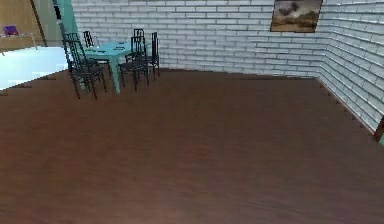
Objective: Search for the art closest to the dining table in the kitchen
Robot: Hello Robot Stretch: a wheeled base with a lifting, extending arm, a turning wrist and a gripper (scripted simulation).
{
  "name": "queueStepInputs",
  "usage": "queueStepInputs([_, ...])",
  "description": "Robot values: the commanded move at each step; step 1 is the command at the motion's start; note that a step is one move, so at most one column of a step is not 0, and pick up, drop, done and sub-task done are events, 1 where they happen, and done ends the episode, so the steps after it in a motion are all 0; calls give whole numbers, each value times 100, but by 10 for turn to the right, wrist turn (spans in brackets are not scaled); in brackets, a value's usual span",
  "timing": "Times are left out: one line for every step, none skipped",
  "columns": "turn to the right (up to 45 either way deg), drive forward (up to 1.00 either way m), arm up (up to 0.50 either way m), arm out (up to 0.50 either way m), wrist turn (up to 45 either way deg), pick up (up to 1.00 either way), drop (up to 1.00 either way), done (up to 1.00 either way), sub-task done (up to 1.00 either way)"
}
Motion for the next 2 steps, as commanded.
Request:
queueStepInputs([-30,0,0,0,0,0,0,0,0])
queueStepInputs([0,20,0,0,0,0,0,0,0])
